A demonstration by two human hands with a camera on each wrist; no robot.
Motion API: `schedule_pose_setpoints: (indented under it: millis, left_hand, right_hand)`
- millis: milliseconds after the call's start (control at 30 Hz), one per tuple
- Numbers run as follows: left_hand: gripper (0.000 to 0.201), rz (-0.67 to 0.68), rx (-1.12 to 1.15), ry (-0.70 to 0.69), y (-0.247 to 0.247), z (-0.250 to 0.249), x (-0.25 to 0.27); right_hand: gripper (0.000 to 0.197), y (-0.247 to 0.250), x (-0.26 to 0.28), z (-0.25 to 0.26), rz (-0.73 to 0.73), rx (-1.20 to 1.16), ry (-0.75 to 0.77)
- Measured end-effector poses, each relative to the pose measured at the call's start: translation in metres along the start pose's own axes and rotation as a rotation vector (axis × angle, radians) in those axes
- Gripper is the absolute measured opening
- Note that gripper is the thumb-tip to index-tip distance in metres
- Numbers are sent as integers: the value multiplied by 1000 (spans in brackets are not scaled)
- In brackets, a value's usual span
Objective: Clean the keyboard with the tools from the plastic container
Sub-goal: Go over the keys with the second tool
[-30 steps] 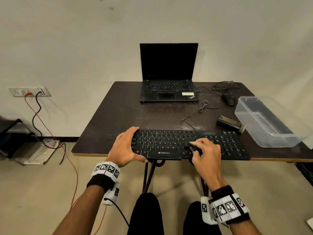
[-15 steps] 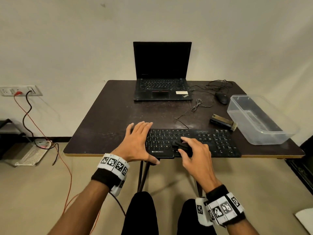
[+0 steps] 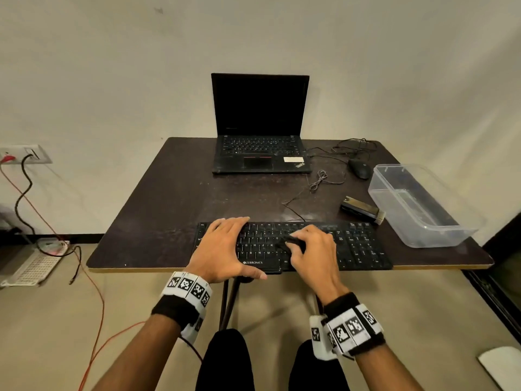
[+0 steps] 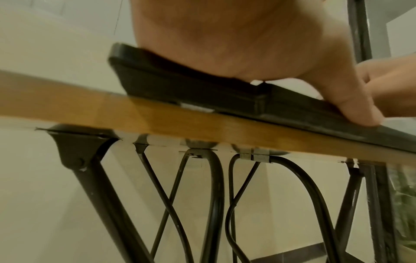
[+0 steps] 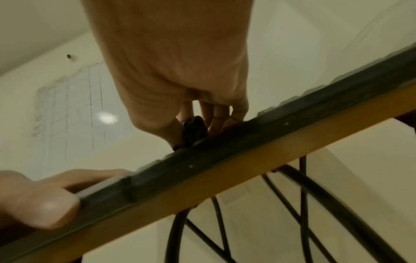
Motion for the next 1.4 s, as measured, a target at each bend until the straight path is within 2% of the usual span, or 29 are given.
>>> schedule_pose_setpoints:
  millis: [133, 267, 333, 433, 500, 667, 733, 800, 967, 1067, 1100, 1200, 1333, 1400]
  left_hand:
    - [141, -10, 1, -1, -1, 2, 0]
    - [142, -12, 21, 22, -1, 2, 2]
    - [140, -17, 41, 27, -2, 0, 1]
    - [136, -20, 37, 29, -1, -1, 1]
    - [136, -24, 42, 46, 1, 1, 1]
    - [134, -18, 50, 57, 1, -2, 2]
    - [133, -13, 55, 55, 4, -4, 2]
    - [133, -15, 50, 57, 5, -6, 3]
    - [131, -17, 74, 55, 7, -9, 5]
    - [133, -8, 71, 59, 8, -10, 5]
    - [133, -8, 74, 65, 8, -9, 5]
    - [132, -5, 75, 65, 8, -10, 5]
    - [128, -5, 84, 61, 12, -15, 7]
    - [126, -15, 91, 61, 13, -16, 7]
  right_hand:
    - [9, -8, 20, 21, 66, 3, 127]
    - [8, -2, -14, -3, -46, 67, -26]
    - [8, -7, -21, 0, 0, 89, -26]
    - [24, -19, -6, 14, 43, 110, 102]
    - [31, -19, 2, 11, 29, 103, 100]
    - [13, -14, -1, 11, -23, 82, 120]
    - [9, -9, -19, 5, -27, 89, 48]
    - [9, -5, -30, 3, -15, 95, -20]
    - [8, -14, -13, 15, 15, 56, 96]
    - [10, -6, -30, -2, -67, 35, -26]
    - [10, -6, -32, 0, -63, 35, -25]
    - [8, -16, -28, 15, 25, 45, 98]
    - [11, -8, -40, -5, -57, 24, -29]
    - [11, -11, -40, 1, -17, 35, -3]
Point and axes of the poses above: each hand's wrist, its own x-axis away from the middle knuckle, its own y-axis out of the back of the hand, z = x × y, the point moved 5 cm from there along -x, towards the middle knuckle, and after that the axes turned 4 degrees about x, right-handed, at the moved point
